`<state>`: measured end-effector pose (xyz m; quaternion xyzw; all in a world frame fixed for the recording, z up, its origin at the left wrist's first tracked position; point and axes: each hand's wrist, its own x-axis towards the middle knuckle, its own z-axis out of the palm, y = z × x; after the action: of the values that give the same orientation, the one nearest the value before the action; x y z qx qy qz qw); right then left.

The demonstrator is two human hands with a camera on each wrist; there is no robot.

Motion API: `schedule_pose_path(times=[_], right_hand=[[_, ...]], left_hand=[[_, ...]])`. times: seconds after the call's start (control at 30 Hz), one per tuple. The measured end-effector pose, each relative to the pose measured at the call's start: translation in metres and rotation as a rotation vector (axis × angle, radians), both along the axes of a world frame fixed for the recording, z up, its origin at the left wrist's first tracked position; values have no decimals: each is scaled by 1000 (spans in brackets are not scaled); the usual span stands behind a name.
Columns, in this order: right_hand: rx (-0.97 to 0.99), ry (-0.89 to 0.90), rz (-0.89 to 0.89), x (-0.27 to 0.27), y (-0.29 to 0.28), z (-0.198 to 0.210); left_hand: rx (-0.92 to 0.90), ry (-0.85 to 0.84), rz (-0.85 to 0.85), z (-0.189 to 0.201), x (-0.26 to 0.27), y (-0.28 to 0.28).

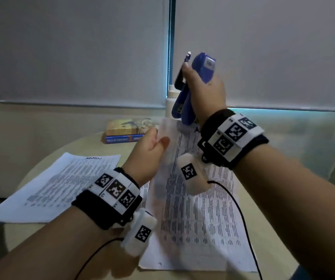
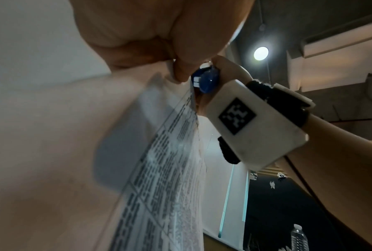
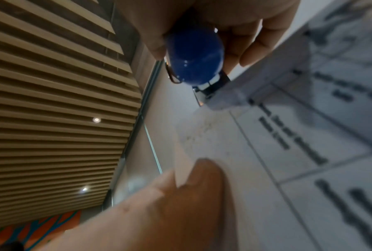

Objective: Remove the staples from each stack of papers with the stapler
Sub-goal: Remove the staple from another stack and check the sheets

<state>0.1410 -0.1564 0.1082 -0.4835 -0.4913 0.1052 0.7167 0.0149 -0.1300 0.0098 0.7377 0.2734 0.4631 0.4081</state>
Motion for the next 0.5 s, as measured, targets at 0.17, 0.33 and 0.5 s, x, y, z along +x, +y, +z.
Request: schedule_pose_path(times=[0.17,0.33,0.5], right_hand=[[-6,-65,-25,-8,9,-4],[-14,-93,57,-14,0,-5],[-24,-125,68,-21,-1,-7]], left_hand=[[-4,-1,-32,3,-1,-5],[-27,-46,-82,2,-1,-7],[6,-79,-88,2,2,-10]])
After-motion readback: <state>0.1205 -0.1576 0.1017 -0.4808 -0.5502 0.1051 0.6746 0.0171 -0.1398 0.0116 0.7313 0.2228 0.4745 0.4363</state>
